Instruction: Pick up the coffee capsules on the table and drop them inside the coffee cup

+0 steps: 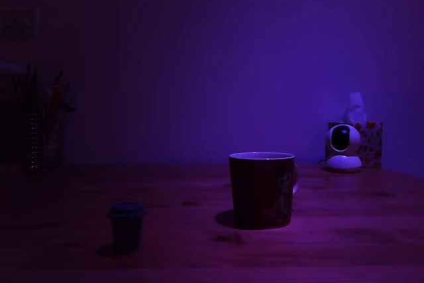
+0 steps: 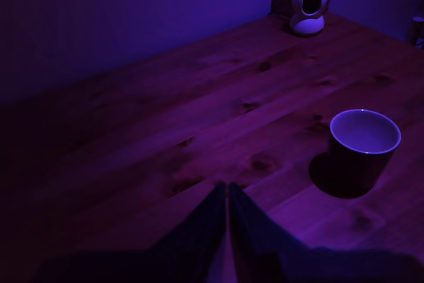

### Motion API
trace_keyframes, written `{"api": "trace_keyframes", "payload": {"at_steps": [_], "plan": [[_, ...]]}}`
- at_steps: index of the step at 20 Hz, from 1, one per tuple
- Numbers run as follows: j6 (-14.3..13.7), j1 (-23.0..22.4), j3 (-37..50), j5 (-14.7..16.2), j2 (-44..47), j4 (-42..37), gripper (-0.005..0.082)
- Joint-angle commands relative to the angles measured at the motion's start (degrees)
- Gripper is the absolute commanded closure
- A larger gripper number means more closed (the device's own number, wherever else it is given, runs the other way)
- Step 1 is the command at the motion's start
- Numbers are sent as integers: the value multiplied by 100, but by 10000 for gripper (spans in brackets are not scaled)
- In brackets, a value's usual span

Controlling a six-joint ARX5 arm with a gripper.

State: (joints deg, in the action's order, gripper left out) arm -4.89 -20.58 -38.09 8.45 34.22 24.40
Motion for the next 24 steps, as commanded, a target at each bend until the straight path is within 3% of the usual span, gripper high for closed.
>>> {"api": "trace_keyframes", "payload": {"at_steps": [1, 16, 18, 21, 24], "plan": [[44, 11, 122, 326, -96, -326, 788], [63, 11, 122, 330, -101, -697, 788], [192, 11, 122, 332, -129, -664, 788], [210, 11, 120, 367, -133, -450, 788], [208, 7, 24, 608, -133, 234, 788]]}}
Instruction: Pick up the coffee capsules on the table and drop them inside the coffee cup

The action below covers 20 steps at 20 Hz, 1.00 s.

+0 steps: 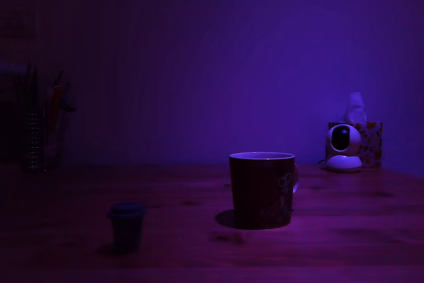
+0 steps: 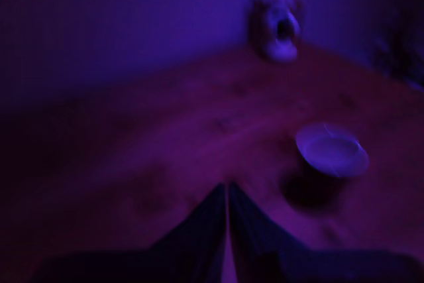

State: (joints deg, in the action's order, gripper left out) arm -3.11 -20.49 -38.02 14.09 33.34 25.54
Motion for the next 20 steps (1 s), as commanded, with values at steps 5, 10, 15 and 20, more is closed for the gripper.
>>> {"api": "trace_keyframes", "payload": {"at_steps": [5, 10, 15, 20], "plan": [[7, -4, -507, 199, -31, 1687, 788], [-691, -15, -540, 501, 192, 2564, 778], [-2500, -13, -540, 494, 688, 3106, 739], [-3064, -15, -540, 496, 1360, 3436, 725]]}}
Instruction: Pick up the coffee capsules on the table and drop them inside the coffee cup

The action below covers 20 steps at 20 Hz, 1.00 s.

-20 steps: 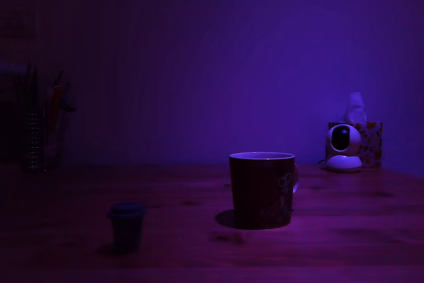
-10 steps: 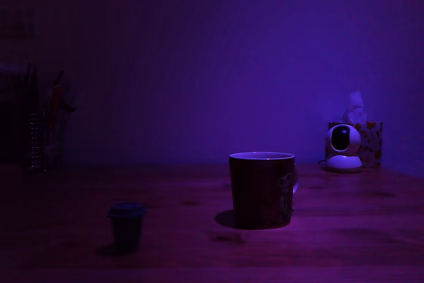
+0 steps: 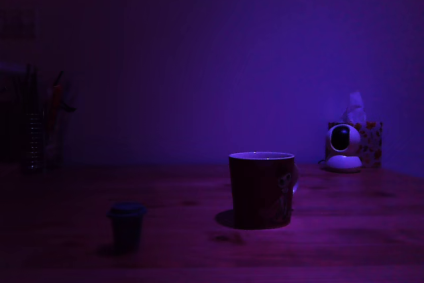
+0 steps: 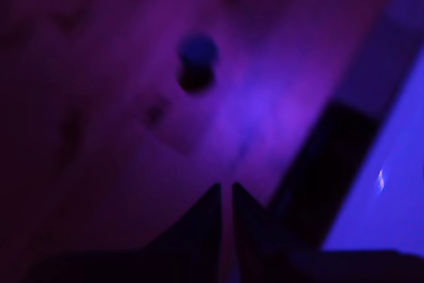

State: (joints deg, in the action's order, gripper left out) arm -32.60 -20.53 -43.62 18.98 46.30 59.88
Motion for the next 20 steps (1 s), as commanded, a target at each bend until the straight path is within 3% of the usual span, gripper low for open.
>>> {"api": "trace_keyframes", "payload": {"at_steps": [1, 3, 7, 8, 11, 15, 20], "plan": [[-249, -11, 20, 7, 184, 24, 724], [-345, -11, 20, 35, 372, 33, 670], [-328, -11, 20, 354, 549, -120, 250], [-332, -9, 20, 363, 549, -133, 212], [-317, -9, 20, 551, 551, -245, 214], [190, -11, 20, 881, 549, -479, 218], [321, -9, 35, 1209, 632, -667, 218]]}}
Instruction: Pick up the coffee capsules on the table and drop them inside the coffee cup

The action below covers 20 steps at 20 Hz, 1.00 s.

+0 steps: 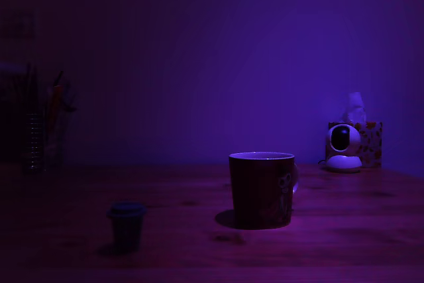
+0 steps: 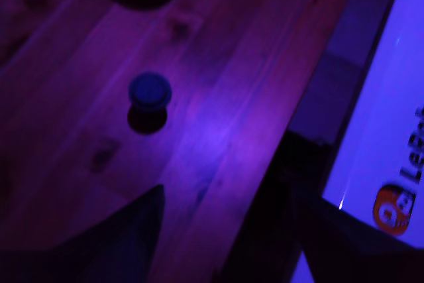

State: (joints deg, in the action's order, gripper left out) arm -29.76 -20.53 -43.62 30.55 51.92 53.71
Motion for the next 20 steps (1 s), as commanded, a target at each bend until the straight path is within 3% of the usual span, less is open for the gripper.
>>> {"api": "trace_keyframes", "payload": {"at_steps": [1, 8, 13, 20], "plan": [[48, -9, 72, 57, 70, -144, 218], [348, -9, 911, 2, 66, -1818, 218], [850, -2, 1633, -144, 107, -3169, 218], [1034, -4, 2380, -144, 695, -4669, 218]]}}
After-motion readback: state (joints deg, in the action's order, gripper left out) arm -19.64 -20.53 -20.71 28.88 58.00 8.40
